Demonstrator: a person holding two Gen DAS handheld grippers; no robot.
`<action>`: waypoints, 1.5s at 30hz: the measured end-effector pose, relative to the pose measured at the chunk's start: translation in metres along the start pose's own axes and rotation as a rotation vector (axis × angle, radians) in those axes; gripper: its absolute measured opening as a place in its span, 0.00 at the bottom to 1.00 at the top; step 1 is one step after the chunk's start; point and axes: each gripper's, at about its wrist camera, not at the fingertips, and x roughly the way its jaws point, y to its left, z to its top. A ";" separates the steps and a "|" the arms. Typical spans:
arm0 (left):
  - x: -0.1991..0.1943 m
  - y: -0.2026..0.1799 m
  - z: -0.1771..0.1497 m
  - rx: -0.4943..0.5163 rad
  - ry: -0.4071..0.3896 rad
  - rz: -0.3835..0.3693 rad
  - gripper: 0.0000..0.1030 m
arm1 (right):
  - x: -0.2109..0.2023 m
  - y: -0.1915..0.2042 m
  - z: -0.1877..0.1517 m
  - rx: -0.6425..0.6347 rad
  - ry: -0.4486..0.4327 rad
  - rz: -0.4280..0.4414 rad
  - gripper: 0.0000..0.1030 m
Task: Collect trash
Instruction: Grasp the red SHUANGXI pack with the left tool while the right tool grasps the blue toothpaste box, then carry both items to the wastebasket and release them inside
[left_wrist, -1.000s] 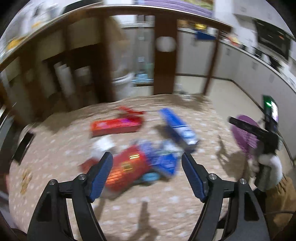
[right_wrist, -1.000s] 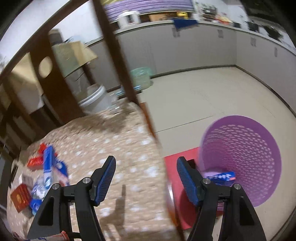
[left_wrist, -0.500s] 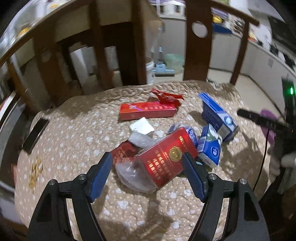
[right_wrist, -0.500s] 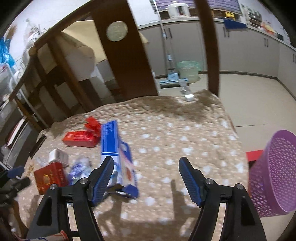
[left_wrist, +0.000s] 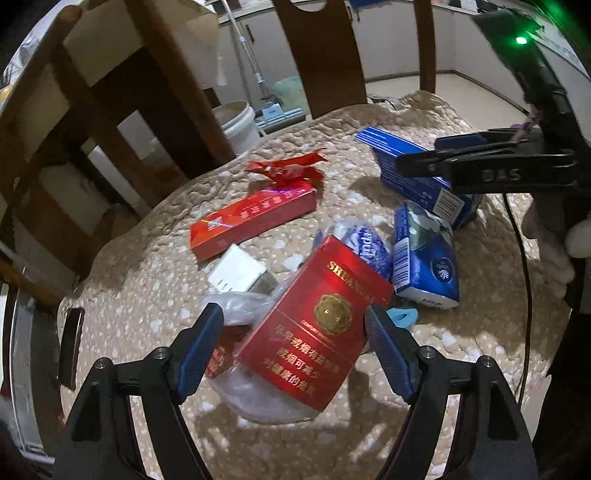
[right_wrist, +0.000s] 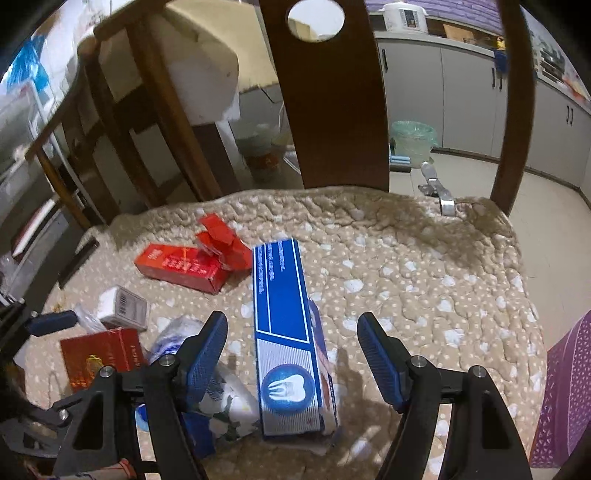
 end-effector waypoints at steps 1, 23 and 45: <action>0.002 -0.001 0.001 0.002 0.003 -0.008 0.76 | 0.003 0.000 0.000 -0.002 0.005 -0.007 0.74; -0.023 -0.004 0.000 -0.141 -0.023 -0.057 0.57 | -0.007 -0.019 -0.003 0.083 0.022 0.013 0.34; -0.046 -0.068 0.033 -0.091 -0.112 -0.128 0.57 | -0.082 -0.087 -0.026 0.219 -0.060 -0.029 0.34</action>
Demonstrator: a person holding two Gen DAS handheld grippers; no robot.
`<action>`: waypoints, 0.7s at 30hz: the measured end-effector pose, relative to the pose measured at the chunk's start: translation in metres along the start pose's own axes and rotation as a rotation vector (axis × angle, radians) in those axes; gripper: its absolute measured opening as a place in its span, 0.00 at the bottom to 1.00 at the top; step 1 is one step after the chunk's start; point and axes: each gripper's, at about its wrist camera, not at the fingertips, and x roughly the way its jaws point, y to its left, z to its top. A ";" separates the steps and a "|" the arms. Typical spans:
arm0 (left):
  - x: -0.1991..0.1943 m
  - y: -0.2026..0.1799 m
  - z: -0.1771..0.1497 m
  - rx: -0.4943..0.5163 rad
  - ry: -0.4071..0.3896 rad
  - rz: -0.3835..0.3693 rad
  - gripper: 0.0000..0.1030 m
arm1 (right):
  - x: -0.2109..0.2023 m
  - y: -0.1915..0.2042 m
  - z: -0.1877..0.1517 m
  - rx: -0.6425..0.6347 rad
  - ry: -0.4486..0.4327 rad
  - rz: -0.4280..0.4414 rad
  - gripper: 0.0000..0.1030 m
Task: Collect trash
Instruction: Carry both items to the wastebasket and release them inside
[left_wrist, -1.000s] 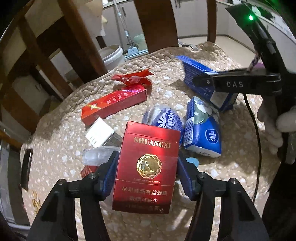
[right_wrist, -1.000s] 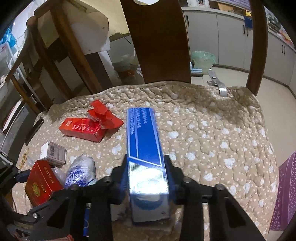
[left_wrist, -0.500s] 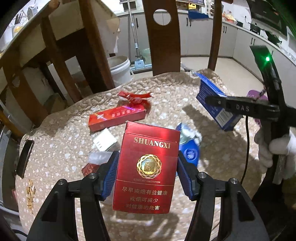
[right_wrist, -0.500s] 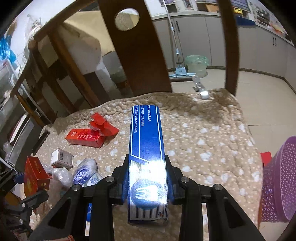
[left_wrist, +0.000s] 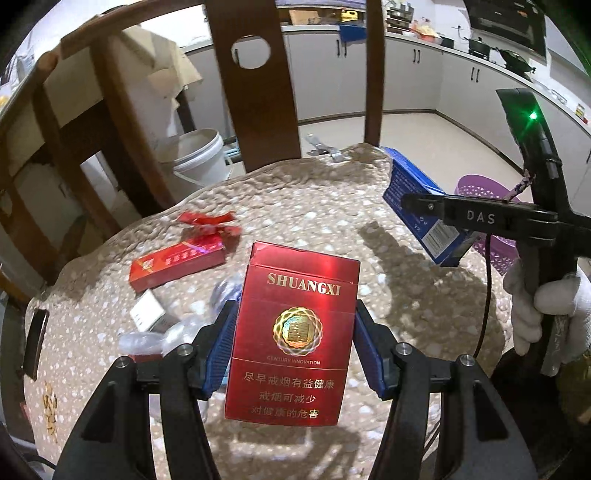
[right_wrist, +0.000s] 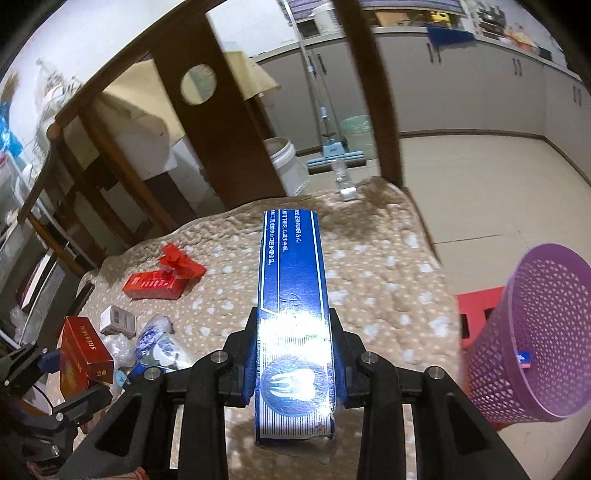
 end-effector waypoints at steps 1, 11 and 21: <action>0.001 -0.003 0.001 0.005 -0.001 -0.002 0.57 | -0.003 -0.005 0.000 0.010 -0.005 -0.004 0.34; 0.013 -0.034 0.020 0.042 -0.006 -0.056 0.57 | -0.039 -0.059 0.001 0.121 -0.071 -0.055 0.34; 0.026 -0.094 0.057 0.122 -0.024 -0.155 0.57 | -0.081 -0.135 -0.005 0.294 -0.154 -0.115 0.34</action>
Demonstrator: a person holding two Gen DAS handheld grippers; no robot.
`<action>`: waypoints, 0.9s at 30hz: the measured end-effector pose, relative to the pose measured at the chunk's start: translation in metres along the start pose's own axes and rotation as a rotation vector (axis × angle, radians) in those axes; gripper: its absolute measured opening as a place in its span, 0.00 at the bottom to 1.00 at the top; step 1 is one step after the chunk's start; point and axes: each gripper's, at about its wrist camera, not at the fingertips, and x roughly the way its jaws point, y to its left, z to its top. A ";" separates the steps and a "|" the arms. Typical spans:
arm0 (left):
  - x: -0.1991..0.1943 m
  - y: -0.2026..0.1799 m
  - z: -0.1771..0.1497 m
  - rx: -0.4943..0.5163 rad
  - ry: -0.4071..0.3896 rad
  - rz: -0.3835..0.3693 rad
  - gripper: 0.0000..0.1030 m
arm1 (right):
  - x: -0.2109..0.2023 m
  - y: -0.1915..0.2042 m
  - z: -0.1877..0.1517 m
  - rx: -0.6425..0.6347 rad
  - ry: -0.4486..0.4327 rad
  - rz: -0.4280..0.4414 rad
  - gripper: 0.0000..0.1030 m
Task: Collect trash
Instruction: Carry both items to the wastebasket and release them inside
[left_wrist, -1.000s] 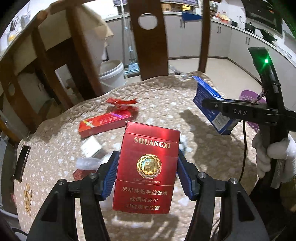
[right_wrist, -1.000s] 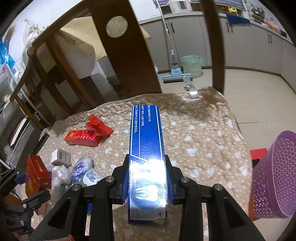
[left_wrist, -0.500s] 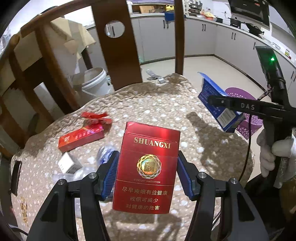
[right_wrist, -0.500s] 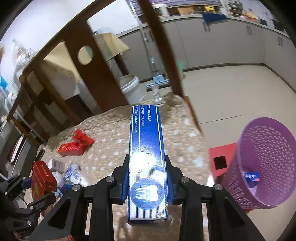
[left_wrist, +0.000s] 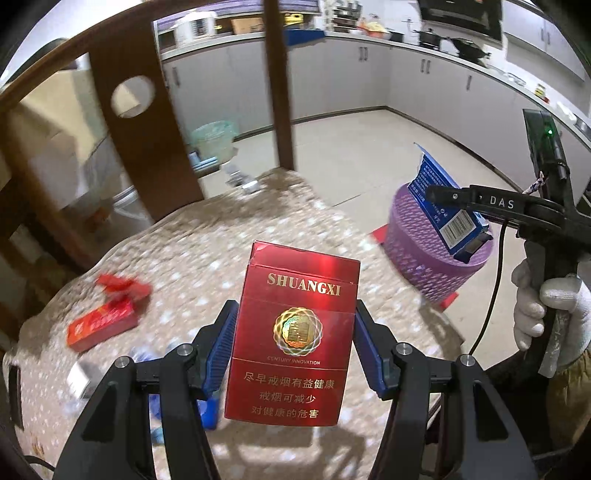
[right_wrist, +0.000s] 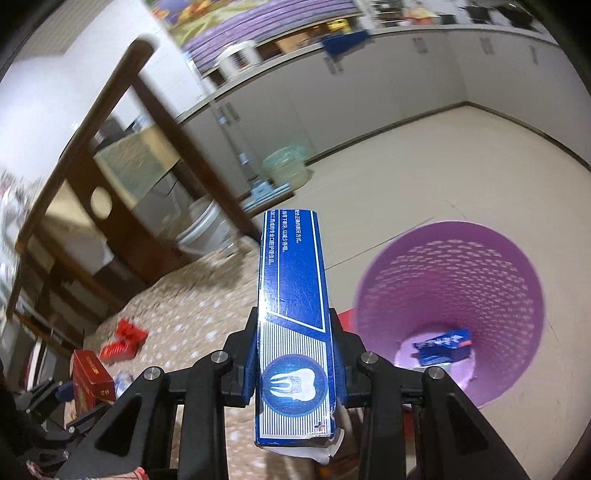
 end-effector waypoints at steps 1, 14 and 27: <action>0.002 -0.004 0.004 0.006 -0.001 -0.009 0.57 | -0.004 -0.009 0.002 0.024 -0.011 -0.007 0.34; 0.060 -0.075 0.074 0.018 0.029 -0.194 0.57 | -0.025 -0.092 0.014 0.224 -0.071 -0.055 0.34; 0.116 -0.129 0.119 0.019 0.075 -0.303 0.58 | -0.022 -0.136 0.019 0.323 -0.082 -0.084 0.34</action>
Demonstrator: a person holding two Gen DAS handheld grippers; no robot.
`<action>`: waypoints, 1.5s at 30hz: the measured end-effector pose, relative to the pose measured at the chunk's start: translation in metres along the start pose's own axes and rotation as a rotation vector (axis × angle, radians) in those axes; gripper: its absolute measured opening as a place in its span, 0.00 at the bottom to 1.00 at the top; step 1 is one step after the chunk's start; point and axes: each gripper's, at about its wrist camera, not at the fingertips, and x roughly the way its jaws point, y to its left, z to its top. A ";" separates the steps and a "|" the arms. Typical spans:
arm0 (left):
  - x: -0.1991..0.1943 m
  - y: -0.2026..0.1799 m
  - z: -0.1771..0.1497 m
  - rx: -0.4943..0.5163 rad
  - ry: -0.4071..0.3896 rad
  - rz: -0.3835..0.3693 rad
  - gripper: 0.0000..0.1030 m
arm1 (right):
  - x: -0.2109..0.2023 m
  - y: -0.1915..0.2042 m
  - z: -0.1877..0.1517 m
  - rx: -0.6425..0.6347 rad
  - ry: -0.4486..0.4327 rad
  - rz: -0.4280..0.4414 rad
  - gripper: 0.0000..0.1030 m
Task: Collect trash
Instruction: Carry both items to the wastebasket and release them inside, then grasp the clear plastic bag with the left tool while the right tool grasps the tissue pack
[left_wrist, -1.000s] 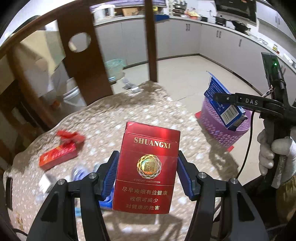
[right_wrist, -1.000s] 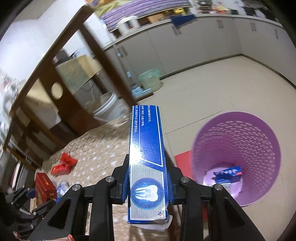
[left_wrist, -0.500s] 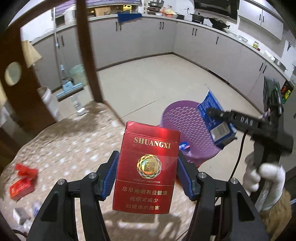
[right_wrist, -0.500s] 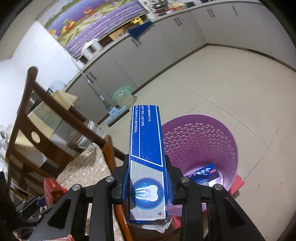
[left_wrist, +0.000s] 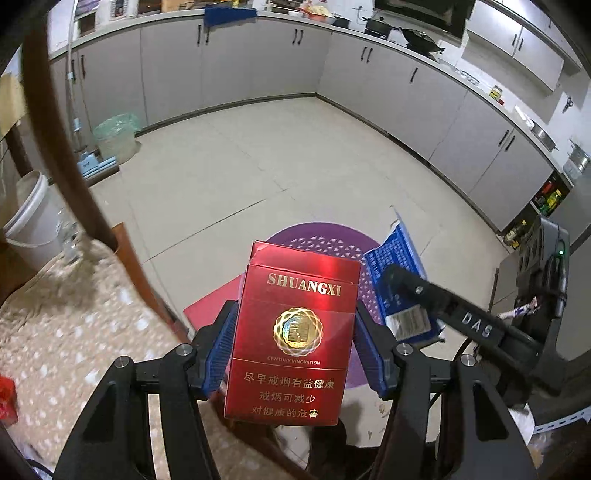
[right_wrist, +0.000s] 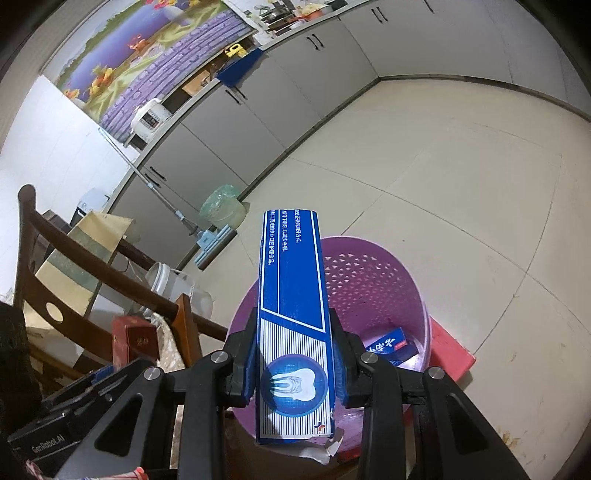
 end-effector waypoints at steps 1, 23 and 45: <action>0.002 -0.002 0.002 0.005 -0.002 0.001 0.58 | 0.001 -0.001 0.000 0.006 0.001 -0.002 0.34; -0.039 0.013 -0.044 -0.029 -0.018 0.087 0.66 | 0.009 0.024 -0.004 -0.057 -0.005 -0.046 0.51; -0.188 0.132 -0.190 -0.256 -0.069 0.404 0.69 | 0.040 0.140 -0.085 -0.402 0.070 -0.038 0.63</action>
